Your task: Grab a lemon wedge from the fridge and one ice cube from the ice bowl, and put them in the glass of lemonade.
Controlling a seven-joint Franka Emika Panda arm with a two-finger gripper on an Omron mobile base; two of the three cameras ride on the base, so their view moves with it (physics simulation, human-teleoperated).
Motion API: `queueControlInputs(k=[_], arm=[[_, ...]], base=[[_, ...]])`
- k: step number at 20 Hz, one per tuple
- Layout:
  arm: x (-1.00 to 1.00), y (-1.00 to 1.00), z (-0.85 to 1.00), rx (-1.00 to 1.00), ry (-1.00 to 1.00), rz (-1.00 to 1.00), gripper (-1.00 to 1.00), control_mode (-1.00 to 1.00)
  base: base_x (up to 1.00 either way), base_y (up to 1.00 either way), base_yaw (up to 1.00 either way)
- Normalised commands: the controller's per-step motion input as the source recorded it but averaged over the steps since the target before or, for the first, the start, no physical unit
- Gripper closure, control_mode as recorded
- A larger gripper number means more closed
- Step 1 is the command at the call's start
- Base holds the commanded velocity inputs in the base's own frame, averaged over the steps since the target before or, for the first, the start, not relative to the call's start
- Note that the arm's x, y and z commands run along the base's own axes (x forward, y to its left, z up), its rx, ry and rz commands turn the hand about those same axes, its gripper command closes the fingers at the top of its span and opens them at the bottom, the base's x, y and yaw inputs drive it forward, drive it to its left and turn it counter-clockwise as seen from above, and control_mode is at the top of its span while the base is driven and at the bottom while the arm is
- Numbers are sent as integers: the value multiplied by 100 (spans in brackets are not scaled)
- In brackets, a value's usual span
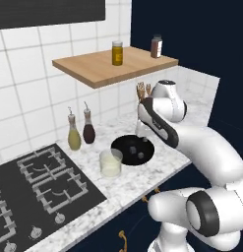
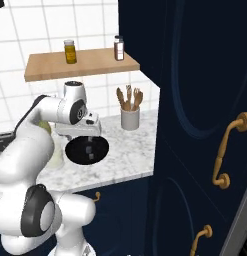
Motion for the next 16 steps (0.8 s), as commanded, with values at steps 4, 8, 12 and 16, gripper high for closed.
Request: queueControlInputs(k=[4, 8, 12, 16], arm=[[78, 6, -67, 0, -7, 7, -100, -100], [35, 0, -30, -1, 1, 5, -100, -100], [24, -1, -62, -6, 16, 12, -100, -100], [13, 14, -47, -11, 26, 24, -100, -100]], base=[[0, 0, 0], [0, 0, 0], [0, 0, 0], [0, 0, 0]])
